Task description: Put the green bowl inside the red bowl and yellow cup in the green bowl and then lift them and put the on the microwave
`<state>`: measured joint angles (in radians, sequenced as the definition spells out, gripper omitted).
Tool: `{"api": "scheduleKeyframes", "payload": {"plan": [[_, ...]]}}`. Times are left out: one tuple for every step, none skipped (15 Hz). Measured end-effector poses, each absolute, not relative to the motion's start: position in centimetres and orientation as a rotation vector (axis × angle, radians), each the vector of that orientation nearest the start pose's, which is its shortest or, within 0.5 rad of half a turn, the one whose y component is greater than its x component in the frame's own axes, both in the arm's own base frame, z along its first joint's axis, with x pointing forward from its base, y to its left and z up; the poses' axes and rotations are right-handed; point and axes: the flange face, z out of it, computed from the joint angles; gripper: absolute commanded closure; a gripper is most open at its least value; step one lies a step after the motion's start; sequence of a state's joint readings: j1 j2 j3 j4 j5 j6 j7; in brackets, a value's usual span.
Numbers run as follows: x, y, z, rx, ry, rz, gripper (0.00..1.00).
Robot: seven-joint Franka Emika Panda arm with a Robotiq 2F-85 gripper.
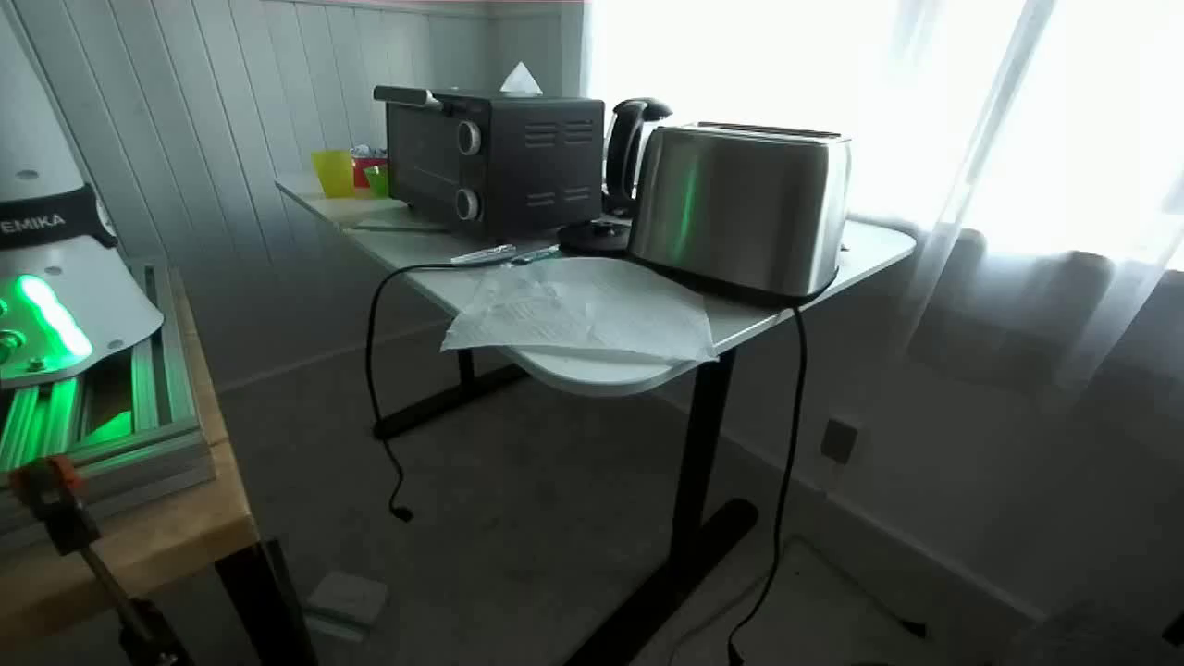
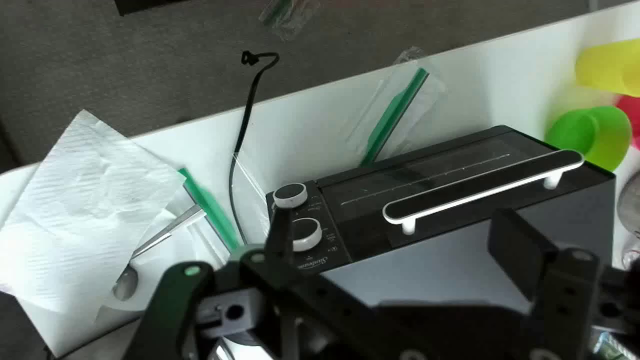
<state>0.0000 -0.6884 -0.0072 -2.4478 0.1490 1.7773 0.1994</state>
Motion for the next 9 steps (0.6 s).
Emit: {"api": "scheduleKeyframes", "payload": {"plan": [[34.57,1.00,53.42,-2.969,0.349,-0.005,0.00],[34.57,1.00,53.42,-2.969,0.349,-0.005,0.00],[34.57,1.00,53.43,-2.969,0.349,-0.006,0.00],[34.57,1.00,53.43,-2.969,0.349,-0.006,0.00],[34.57,1.00,53.43,-2.969,0.349,-0.006,0.00],[34.57,1.00,53.44,-2.969,0.349,-0.006,0.00],[34.58,1.02,53.41,-2.970,0.349,-0.005,0.00],[34.60,1.17,53.39,-2.973,0.337,-0.005,0.00],[34.72,1.69,53.51,-2.981,0.300,-0.017,0.00]]}}
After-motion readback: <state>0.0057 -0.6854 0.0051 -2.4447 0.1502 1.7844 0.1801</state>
